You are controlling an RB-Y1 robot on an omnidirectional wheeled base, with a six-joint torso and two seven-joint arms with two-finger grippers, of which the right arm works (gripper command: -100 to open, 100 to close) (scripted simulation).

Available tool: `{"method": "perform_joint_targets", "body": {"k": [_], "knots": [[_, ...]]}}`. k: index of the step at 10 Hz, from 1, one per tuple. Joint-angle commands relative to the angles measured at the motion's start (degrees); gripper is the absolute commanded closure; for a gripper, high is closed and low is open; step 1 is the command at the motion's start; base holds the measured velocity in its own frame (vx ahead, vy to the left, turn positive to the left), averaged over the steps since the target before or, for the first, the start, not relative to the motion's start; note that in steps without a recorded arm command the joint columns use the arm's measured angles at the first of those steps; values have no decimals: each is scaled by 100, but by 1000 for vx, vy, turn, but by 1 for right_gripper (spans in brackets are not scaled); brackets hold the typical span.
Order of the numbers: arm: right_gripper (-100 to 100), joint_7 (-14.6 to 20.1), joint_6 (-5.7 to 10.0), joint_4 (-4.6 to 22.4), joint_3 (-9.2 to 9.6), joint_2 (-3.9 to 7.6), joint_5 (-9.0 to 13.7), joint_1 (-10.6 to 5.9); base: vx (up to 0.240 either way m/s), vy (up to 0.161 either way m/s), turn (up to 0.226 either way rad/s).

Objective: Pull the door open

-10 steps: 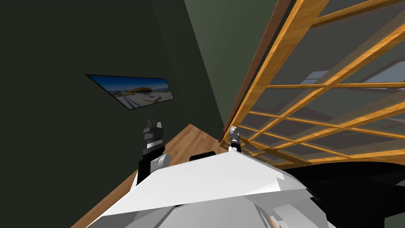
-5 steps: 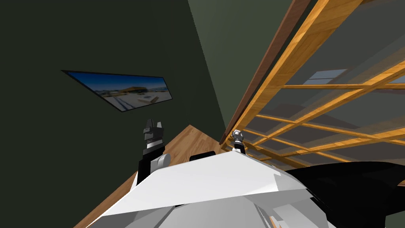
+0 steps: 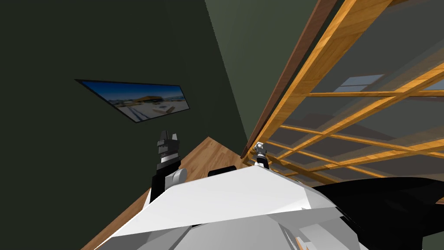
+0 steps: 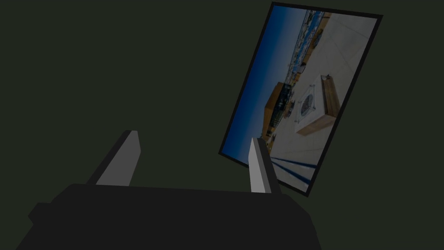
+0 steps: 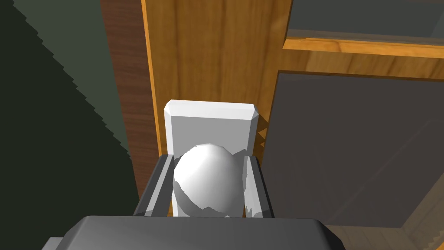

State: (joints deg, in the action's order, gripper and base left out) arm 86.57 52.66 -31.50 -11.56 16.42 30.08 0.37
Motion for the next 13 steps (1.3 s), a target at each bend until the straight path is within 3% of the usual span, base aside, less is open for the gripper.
{"method": "perform_joint_targets", "body": {"k": [1,9,11,13], "knots": [[100,5,9,-3,-4,1,3,2,0,0,0],[100,482,-87,-213,550,115,-343,60,-217,28,62],[100,488,-83,-202,564,124,-354,58,-168,35,27],[100,633,-57,-241,729,166,-461,117,-210,10,64]]}}
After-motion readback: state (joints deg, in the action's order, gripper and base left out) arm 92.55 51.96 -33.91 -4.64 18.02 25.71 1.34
